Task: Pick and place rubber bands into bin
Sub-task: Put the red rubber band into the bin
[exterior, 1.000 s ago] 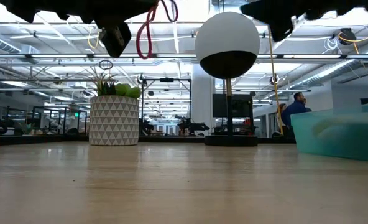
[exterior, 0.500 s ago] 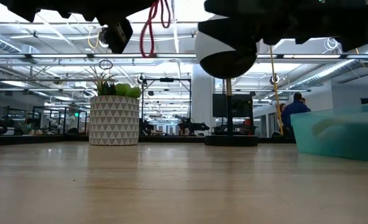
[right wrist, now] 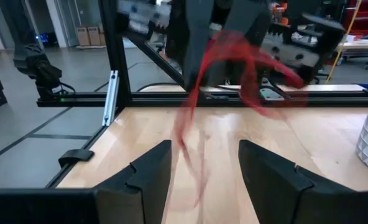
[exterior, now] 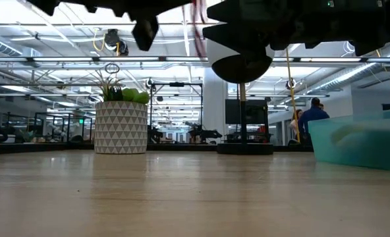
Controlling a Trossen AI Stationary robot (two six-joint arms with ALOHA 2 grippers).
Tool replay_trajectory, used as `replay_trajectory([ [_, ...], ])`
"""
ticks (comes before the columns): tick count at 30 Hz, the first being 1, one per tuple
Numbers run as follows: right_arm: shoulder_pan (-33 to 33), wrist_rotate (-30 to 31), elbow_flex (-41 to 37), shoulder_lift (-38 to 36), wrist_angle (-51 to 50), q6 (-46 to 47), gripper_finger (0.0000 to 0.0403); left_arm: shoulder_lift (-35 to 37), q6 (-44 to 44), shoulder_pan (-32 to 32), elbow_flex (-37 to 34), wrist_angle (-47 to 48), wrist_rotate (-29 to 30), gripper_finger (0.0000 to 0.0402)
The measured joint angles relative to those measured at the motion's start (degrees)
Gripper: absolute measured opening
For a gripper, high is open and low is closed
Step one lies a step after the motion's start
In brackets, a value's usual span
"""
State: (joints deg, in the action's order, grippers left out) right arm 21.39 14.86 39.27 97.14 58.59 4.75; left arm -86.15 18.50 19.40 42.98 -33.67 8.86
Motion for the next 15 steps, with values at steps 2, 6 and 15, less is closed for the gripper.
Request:
replay_trajectory([
  [2, 0.0, -0.03, 0.02, -0.02, -0.02, 0.05, 0.018, -2.01, -1.22, 0.0, 2.57, 1.91, -0.27, 0.0002],
  [6, 0.07, -0.06, 0.02, -0.02, -0.02, 0.13, 0.018, -4.62, -2.56, -0.33, 7.11, 3.98, -0.24, 0.0004],
  [15, 0.07, -0.14, -0.02, -0.02, -1.1, 3.79, 0.0167, -8.04, -3.43, -1.19, 11.97, 9.52, -0.19, 0.0006],
])
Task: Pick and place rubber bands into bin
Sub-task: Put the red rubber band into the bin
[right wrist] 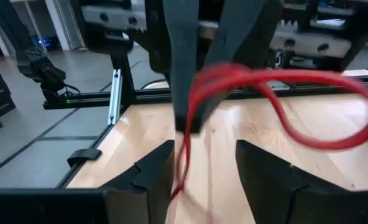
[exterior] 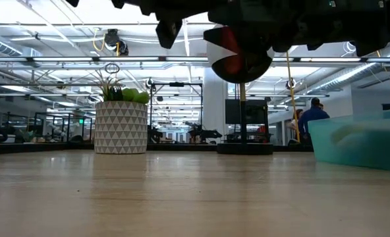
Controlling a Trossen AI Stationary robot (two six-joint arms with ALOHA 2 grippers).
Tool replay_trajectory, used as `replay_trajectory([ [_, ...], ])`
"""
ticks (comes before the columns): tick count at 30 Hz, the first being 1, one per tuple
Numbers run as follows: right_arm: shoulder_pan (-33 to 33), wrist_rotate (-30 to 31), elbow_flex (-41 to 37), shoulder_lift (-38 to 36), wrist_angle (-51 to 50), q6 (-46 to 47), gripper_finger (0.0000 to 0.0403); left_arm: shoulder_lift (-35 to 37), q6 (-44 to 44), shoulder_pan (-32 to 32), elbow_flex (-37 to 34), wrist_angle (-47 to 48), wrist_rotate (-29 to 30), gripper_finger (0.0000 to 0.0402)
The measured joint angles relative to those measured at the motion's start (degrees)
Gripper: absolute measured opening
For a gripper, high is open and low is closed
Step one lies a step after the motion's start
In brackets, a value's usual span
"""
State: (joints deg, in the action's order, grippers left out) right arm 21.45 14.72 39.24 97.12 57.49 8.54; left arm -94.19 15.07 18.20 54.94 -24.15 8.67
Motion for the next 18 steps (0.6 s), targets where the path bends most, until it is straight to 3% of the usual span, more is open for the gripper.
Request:
replay_trajectory([
  [18, 0.02, -0.04, 0.02, -0.02, -1.15, -1.89, 0.0008, -0.01, 0.7, 0.04, -0.09, 2.79, 0.42, 0.0012],
])
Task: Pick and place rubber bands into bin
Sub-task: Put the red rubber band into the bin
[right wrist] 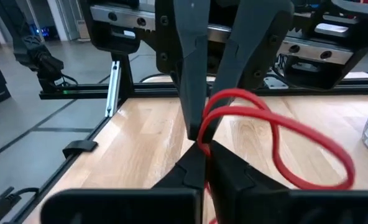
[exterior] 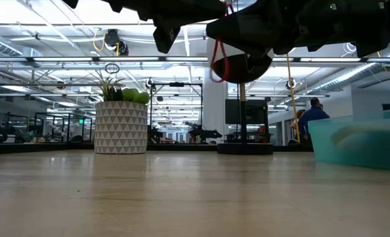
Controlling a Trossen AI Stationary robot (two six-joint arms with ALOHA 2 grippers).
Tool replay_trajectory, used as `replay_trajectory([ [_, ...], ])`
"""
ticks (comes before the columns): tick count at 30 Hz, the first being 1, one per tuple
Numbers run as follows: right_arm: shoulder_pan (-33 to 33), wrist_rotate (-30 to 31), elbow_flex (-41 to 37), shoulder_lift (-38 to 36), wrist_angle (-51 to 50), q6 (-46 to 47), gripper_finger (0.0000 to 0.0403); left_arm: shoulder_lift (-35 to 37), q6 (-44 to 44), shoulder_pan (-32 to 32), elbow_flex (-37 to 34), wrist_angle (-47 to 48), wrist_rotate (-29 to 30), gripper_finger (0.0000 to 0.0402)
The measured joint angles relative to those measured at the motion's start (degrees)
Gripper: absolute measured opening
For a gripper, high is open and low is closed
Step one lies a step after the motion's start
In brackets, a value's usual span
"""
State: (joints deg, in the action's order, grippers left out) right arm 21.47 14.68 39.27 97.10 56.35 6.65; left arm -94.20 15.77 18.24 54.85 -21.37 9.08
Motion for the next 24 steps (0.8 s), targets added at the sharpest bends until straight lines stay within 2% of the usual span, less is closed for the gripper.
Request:
replay_trajectory([
  [9, 0.0, -0.02, 0.0, 0.0, -0.03, -0.32, 0.0003, 0.01, -0.05, 0.0, -0.02, -0.23, 0.01, 0.0014],
  [13, 0.02, -0.02, 0.0, 0.0, -0.03, -1.18, 0.0002, 0.01, 2.7, 0.0, -0.07, -0.64, -0.17, 0.0025],
  [17, 0.01, -0.02, 0.0, -0.59, -1.16, -1.37, 0.0001, 0.01, 2.75, 0.0, -0.07, -0.68, -0.44, 0.0064],
  [24, 0.53, 0.26, -0.02, -6.86, -12.37, -1.55, 0.0001, 0.05, 0.62, -0.22, -0.07, 2.35, -0.59, 0.015],
])
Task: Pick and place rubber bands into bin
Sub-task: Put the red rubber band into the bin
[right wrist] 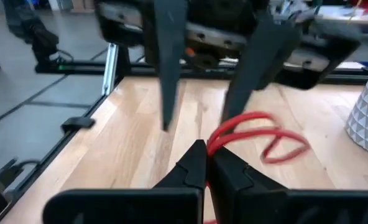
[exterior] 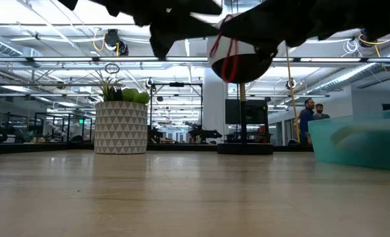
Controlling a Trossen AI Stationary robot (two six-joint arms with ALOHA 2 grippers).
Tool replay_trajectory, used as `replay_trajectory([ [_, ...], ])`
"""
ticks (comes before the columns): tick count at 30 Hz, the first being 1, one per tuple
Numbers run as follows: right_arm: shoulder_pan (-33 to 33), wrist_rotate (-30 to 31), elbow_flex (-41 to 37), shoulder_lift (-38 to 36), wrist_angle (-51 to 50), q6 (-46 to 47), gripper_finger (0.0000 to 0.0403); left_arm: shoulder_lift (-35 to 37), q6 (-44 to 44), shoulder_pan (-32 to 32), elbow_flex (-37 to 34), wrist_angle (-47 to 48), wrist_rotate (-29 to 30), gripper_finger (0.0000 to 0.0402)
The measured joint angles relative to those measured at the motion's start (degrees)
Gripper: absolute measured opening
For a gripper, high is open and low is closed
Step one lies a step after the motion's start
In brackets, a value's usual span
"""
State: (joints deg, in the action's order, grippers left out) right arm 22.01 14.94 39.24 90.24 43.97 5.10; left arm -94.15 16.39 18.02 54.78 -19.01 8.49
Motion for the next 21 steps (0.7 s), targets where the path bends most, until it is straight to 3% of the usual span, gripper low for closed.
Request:
replay_trajectory([
  [5, 1.68, 0.01, 0.0, -8.84, -15.68, 2.29, 0.0001, 1.32, 2.34, -1.03, -0.04, 8.86, -3.16, 0.0181],
  [10, 2.89, 0.39, 2.37, -20.44, -41.67, 9.95, 0.0, 1.97, 7.81, -1.5, -0.04, 19.53, -4.16, 0.0191],
  [14, 4.59, 3.77, 9.71, -26.9, -65.52, 14.73, 0.0, 1.99, 9.92, -1.51, -0.04, 24.36, -3.96, 0.0191],
  [21, 6.29, 4.55, 26.21, -27.92, -101.37, 28.98, 0.0, 1.99, 10.0, -1.51, -0.04, 25.25, -3.96, 0.0193],
])
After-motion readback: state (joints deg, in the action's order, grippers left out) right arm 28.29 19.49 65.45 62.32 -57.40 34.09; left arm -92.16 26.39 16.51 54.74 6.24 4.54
